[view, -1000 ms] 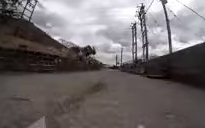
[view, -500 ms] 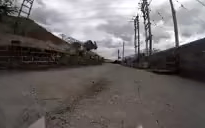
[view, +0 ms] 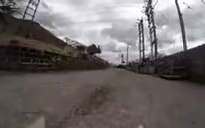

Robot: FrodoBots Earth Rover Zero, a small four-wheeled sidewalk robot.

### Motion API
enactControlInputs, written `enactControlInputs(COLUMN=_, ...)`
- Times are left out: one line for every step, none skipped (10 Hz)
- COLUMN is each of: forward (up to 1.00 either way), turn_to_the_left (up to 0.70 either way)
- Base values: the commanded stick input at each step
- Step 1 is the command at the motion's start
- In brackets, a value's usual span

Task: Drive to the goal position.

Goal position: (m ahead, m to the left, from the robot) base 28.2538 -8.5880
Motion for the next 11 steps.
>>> enactControlInputs(forward=1.0, turn_to_the_left=0.0)
enactControlInputs(forward=1.0, turn_to_the_left=0.0)
enactControlInputs(forward=1.0, turn_to_the_left=0.0)
enactControlInputs(forward=1.0, turn_to_the_left=0.0)
enactControlInputs(forward=1.0, turn_to_the_left=0.0)
enactControlInputs(forward=1.0, turn_to_the_left=0.0)
enactControlInputs(forward=1.0, turn_to_the_left=0.0)
enactControlInputs(forward=1.0, turn_to_the_left=0.0)
enactControlInputs(forward=1.0, turn_to_the_left=0.0)
enactControlInputs(forward=1.0, turn_to_the_left=0.0)
enactControlInputs(forward=1.0, turn_to_the_left=0.0)
